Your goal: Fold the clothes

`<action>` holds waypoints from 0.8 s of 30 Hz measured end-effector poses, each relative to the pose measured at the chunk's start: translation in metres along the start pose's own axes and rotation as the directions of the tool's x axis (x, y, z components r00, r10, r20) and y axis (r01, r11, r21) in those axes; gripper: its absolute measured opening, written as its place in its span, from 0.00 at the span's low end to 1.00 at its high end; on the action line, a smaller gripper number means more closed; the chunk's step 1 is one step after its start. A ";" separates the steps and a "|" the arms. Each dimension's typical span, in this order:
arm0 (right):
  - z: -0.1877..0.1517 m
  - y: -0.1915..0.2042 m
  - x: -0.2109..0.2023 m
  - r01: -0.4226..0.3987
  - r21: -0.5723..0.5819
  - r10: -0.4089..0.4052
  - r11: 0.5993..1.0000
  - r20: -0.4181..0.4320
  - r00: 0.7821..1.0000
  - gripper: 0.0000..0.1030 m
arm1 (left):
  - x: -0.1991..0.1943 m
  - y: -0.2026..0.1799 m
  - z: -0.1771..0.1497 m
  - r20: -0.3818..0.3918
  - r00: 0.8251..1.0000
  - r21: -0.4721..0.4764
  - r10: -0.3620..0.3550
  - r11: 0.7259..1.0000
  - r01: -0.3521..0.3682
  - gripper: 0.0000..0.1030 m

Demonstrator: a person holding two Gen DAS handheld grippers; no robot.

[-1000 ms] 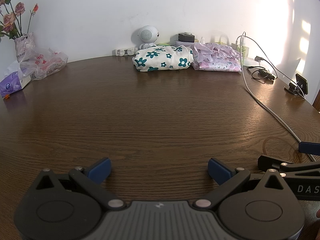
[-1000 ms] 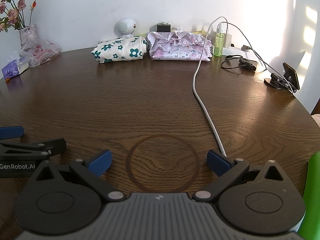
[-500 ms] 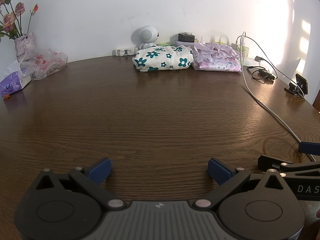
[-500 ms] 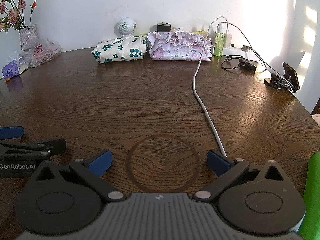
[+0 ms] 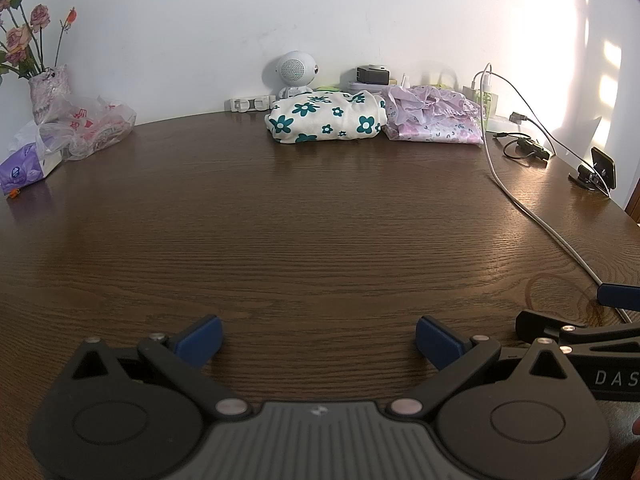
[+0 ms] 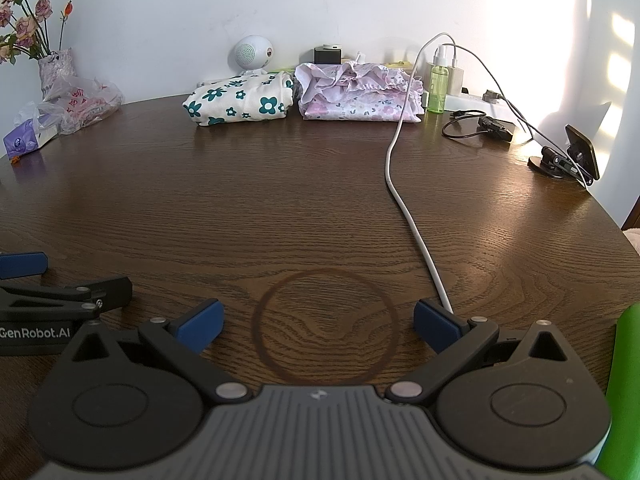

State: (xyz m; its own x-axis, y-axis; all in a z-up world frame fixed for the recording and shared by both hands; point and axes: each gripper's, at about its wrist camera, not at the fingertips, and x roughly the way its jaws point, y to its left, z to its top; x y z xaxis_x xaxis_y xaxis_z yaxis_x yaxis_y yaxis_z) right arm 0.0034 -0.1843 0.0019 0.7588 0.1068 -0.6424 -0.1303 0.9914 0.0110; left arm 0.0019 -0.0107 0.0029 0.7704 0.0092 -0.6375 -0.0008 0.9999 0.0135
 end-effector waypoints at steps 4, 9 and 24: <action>0.000 0.000 0.000 0.000 0.000 0.000 1.000 0.000 1.000 0.99 | -0.001 -0.001 0.000 0.000 1.000 0.000 0.001 1.000 -0.001 1.00; 0.000 0.000 0.000 0.000 0.000 0.000 1.000 0.000 1.000 0.99 | -0.003 -0.003 0.001 0.000 1.000 0.000 0.001 1.000 -0.001 1.00; 0.139 -0.060 -0.076 -0.254 -0.075 0.263 0.964 0.148 0.953 1.00 | -0.027 0.013 0.075 0.227 0.945 -0.001 -0.233 0.971 0.240 1.00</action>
State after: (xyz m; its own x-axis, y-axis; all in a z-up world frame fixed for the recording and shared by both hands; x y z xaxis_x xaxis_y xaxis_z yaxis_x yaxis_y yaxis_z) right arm 0.0423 -0.2418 0.1561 0.7838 0.3738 -0.4959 -0.3664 0.9231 0.1165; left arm 0.0295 0.0015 0.0781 0.8733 -0.2270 -0.4310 0.1836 0.9729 -0.1404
